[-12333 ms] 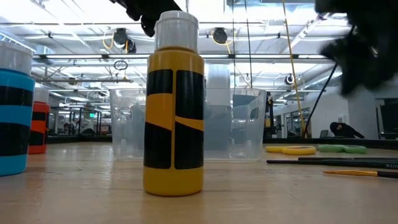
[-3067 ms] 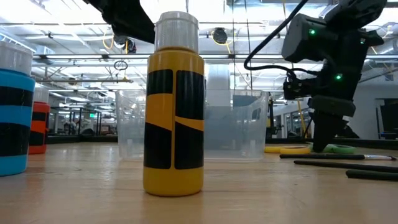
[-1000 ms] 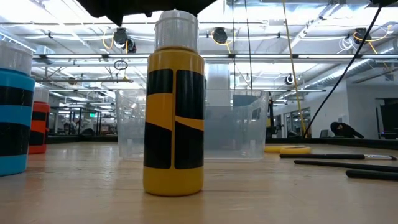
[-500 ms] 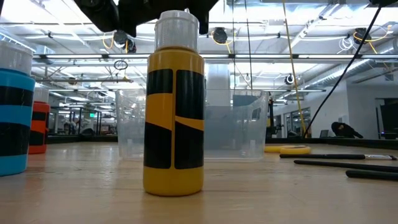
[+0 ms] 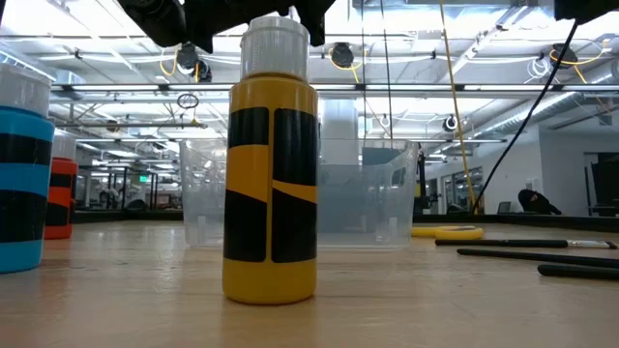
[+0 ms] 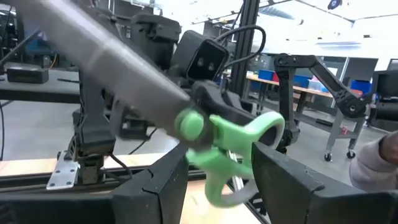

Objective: Pick & Place Paint Supplies
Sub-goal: Put the green scissors into the top black bin

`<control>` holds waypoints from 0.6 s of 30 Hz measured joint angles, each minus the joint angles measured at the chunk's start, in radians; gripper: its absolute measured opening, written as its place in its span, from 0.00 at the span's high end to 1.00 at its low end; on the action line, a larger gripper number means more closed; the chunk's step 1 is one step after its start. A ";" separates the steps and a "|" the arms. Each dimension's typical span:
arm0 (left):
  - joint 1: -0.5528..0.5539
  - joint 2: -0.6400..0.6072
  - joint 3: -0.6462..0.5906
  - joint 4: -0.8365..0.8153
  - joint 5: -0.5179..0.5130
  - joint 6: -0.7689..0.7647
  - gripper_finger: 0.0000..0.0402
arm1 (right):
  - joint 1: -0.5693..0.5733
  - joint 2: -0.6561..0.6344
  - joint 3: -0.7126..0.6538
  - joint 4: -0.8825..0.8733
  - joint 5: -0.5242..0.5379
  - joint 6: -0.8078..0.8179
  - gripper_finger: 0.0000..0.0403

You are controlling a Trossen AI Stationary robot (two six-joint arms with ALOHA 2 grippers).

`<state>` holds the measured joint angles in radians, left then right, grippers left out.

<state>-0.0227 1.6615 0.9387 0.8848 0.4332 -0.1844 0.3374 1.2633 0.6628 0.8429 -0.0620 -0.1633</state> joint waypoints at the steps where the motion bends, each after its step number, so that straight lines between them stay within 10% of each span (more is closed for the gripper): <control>1: -0.002 0.000 0.001 0.000 -0.001 0.005 0.54 | -0.009 0.005 0.000 0.006 -0.003 0.013 0.97; 10: -0.004 0.000 0.001 -0.004 0.012 0.010 0.55 | -0.037 0.013 0.000 -0.003 -0.044 0.047 0.98; 18: -0.003 -0.012 0.002 0.011 0.135 0.020 0.91 | -0.036 0.013 0.000 -0.029 -0.063 0.047 0.94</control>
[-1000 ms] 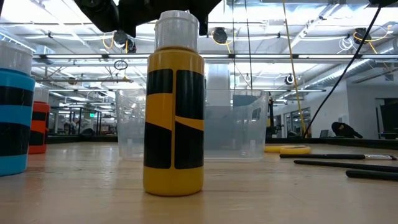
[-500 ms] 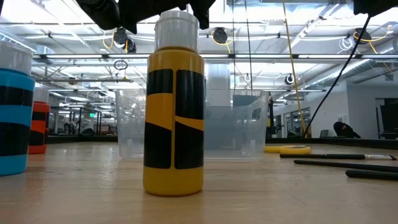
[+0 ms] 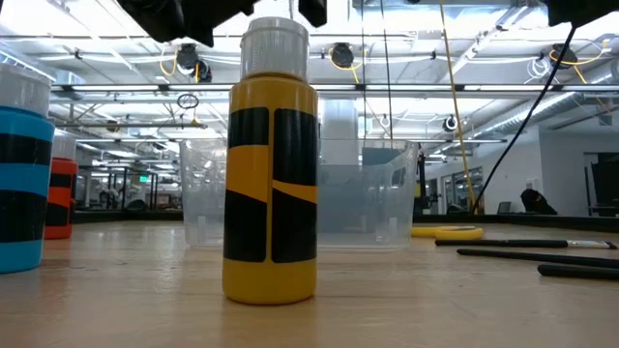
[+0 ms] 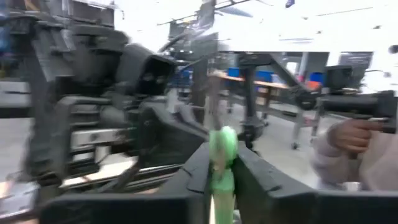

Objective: Pick & Place Paint Supplies
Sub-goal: Put the green scissors into the top black bin

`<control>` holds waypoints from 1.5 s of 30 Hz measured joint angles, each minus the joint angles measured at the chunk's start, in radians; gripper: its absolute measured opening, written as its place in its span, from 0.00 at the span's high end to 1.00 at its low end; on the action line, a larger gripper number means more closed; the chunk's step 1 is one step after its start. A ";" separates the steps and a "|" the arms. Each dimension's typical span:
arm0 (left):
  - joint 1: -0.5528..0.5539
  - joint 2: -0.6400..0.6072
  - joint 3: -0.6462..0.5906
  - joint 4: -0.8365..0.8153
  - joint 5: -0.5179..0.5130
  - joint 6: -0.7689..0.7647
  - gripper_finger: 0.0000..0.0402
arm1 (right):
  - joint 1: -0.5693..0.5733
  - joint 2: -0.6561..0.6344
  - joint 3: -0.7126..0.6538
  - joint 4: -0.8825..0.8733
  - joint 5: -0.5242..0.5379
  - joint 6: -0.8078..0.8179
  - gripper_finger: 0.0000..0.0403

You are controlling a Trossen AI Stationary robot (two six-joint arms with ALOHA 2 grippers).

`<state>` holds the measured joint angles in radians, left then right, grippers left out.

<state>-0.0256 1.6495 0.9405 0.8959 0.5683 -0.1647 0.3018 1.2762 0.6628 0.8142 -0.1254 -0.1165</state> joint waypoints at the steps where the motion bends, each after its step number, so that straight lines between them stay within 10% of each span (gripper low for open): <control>1: 0.005 -0.005 0.000 -0.004 0.008 -0.013 0.91 | 0.001 0.000 0.000 0.000 0.003 0.000 0.93; 11: 0.086 -0.162 0.000 -0.335 -0.151 0.044 0.91 | -0.006 -0.017 -0.001 -0.045 0.151 0.037 0.80; 26: 0.123 -0.198 0.000 -0.586 -0.848 0.235 0.91 | 0.014 -0.029 0.000 -0.205 1.128 0.020 0.80; 45: 0.244 -0.110 0.025 -0.802 -1.187 0.201 0.91 | 0.008 -0.029 0.000 -0.170 1.165 0.000 0.80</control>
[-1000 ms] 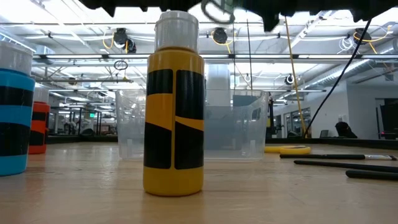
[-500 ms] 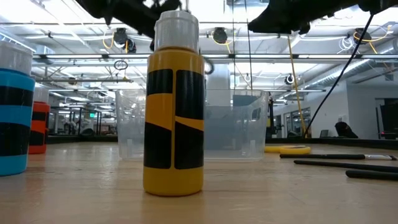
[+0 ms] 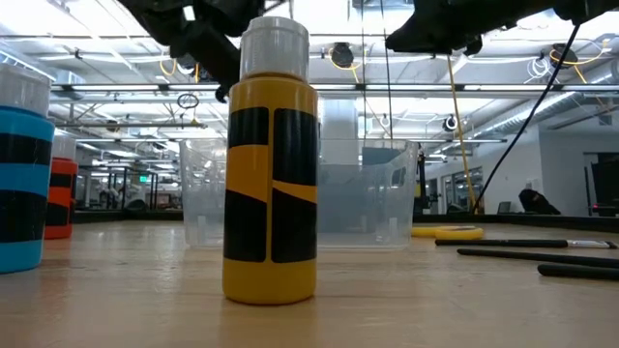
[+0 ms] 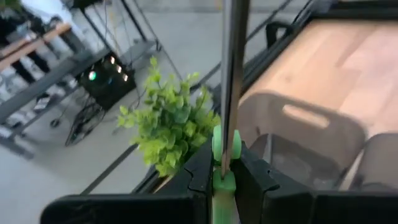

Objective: Pick & Place Paint Supplies
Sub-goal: Put the green scissors into the top black bin, then put the yellow scissors into the top black bin

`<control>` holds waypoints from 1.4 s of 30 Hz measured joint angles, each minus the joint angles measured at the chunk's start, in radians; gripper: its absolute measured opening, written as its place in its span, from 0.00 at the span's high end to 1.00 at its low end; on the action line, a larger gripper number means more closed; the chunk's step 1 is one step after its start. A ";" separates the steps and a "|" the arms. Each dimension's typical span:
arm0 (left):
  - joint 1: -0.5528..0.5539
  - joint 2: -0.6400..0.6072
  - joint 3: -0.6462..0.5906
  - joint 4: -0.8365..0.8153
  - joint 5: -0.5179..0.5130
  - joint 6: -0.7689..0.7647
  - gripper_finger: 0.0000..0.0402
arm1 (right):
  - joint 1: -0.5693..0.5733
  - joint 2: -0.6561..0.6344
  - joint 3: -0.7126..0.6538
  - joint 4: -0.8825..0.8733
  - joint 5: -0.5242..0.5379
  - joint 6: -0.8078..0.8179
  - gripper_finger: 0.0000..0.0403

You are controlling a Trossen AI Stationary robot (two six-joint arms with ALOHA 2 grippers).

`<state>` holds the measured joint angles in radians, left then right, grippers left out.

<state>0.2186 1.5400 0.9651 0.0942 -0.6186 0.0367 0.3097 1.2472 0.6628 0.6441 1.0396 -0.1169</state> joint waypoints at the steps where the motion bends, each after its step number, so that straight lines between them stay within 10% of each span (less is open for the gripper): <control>1: 0.001 0.014 0.022 -0.032 0.000 -0.016 0.91 | -0.001 0.000 0.000 0.004 0.002 0.000 0.81; 14: -0.001 0.367 0.419 -0.528 -0.058 -0.128 0.84 | -0.009 0.000 0.000 0.012 0.002 -0.001 0.81; 35: -0.002 0.378 0.445 -0.580 -0.056 -0.117 0.53 | 0.007 0.000 0.000 -0.006 0.002 -0.003 0.82; 42: -0.018 0.204 0.408 -0.595 0.297 -0.101 0.53 | 0.038 -0.009 -0.002 -0.057 0.000 -0.005 0.81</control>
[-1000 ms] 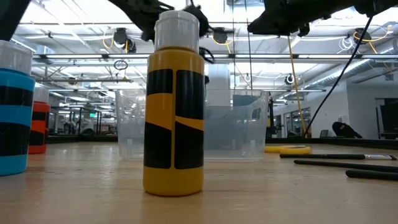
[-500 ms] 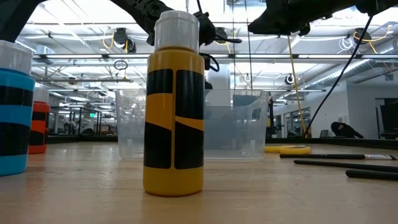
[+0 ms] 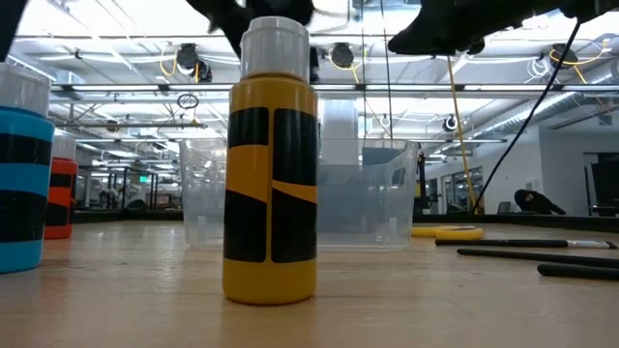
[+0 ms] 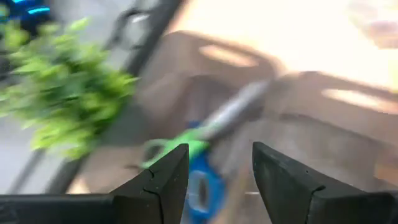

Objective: Pick & Place Paint Supplies
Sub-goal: Put the yellow scissors into the top black bin

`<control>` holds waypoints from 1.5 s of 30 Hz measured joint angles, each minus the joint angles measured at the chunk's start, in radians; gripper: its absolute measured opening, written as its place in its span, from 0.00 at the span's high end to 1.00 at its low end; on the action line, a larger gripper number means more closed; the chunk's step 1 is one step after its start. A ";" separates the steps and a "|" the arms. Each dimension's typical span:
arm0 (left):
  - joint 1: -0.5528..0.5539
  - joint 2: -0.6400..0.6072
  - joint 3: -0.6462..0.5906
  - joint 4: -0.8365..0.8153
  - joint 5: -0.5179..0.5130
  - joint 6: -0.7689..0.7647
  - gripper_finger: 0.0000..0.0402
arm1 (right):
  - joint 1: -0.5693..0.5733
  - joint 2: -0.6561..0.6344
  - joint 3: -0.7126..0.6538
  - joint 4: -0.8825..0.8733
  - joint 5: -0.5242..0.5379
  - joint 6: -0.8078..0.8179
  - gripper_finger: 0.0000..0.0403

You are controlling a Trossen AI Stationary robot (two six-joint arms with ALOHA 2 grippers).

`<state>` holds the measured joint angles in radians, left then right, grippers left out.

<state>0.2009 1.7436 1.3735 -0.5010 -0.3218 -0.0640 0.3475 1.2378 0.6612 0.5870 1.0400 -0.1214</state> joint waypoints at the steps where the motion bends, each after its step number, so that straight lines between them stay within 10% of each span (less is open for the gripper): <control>1: -0.007 -0.041 -0.030 0.027 0.045 0.011 0.53 | 0.009 -0.007 0.000 -0.009 0.000 0.000 0.81; 13: -0.094 -0.573 -0.678 0.777 0.192 0.003 0.53 | -0.022 -0.063 0.001 -0.445 -0.448 0.292 0.68; 30: -0.093 -0.681 -0.751 0.810 0.225 0.017 0.53 | -0.217 0.272 0.003 -0.620 -1.087 0.548 0.65; 38: -0.092 -0.681 -0.751 0.808 0.217 0.013 0.53 | -0.223 0.138 0.001 -0.974 -1.073 0.746 0.72; 45: -0.092 -0.681 -0.751 0.790 0.217 0.004 0.53 | -0.202 -0.005 0.000 -1.201 -0.825 0.907 0.79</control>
<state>0.1085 1.0622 0.6228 0.2888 -0.1051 -0.0599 0.1458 1.2331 0.6617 -0.6144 0.2150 0.7851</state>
